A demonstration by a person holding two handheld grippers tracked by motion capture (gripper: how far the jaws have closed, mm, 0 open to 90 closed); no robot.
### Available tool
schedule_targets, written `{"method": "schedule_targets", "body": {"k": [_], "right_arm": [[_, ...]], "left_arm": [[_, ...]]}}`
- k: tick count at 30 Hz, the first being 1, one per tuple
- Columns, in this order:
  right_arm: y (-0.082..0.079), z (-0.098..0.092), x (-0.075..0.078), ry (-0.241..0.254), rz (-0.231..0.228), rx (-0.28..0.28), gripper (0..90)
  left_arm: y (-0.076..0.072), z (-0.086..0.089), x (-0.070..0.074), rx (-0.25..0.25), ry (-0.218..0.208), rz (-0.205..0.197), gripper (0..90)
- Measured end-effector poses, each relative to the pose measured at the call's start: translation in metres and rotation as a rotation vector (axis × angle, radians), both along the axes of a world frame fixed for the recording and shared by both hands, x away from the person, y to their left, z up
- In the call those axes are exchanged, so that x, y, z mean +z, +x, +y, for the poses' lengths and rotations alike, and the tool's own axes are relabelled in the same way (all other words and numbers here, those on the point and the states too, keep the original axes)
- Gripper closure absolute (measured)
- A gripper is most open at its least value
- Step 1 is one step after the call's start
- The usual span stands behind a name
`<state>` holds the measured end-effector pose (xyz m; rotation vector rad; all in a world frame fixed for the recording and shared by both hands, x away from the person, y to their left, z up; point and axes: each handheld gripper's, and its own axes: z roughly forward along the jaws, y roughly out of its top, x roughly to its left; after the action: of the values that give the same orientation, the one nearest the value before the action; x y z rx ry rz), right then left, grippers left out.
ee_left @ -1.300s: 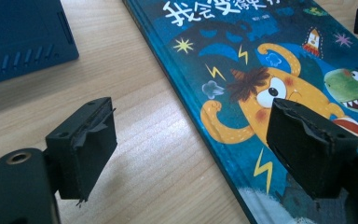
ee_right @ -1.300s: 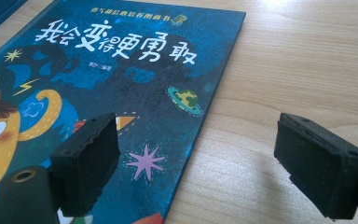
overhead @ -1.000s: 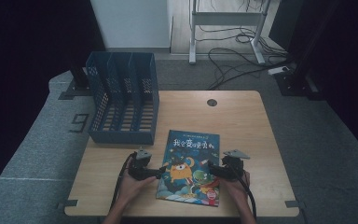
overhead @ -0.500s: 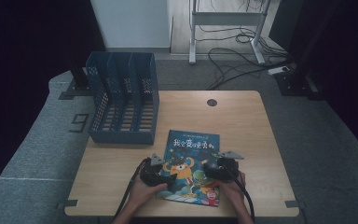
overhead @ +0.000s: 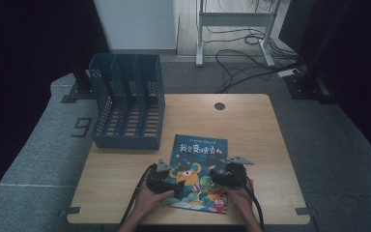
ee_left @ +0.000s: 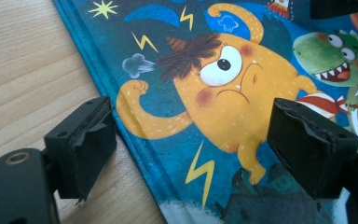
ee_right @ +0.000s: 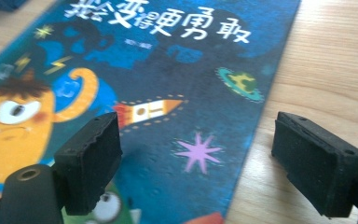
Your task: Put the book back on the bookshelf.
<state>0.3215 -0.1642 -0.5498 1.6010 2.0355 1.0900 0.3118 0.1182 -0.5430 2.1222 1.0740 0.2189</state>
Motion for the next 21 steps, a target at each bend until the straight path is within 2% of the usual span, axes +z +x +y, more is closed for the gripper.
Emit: {"method": "schedule_targets", "body": {"k": [4, 13, 18, 21], "right_arm": [[-0.0007, 0.0026, -0.0001, 0.018, -0.002, 0.013, 16.8], [-0.0007, 0.0010, 0.0008, 0.043, 0.010, 0.004, 17.6], [-0.0003, -0.0050, 0.0029, 0.114, 0.026, 0.001, 17.7], [-0.0005, -0.0058, 0.0038, 0.123, 0.029, 0.002, 17.7]], "left_arm": [[0.0000, 0.0003, 0.0000, -0.002, 0.000, 0.000, 14.8], [-0.0011, -0.0004, 0.0005, 0.011, 0.003, 0.002, 15.4], [-0.0023, -0.0002, 0.0007, 0.021, 0.002, 0.002, 17.7], [-0.0050, -0.0007, 0.0007, 0.023, 0.006, -0.001, 17.9]]}}
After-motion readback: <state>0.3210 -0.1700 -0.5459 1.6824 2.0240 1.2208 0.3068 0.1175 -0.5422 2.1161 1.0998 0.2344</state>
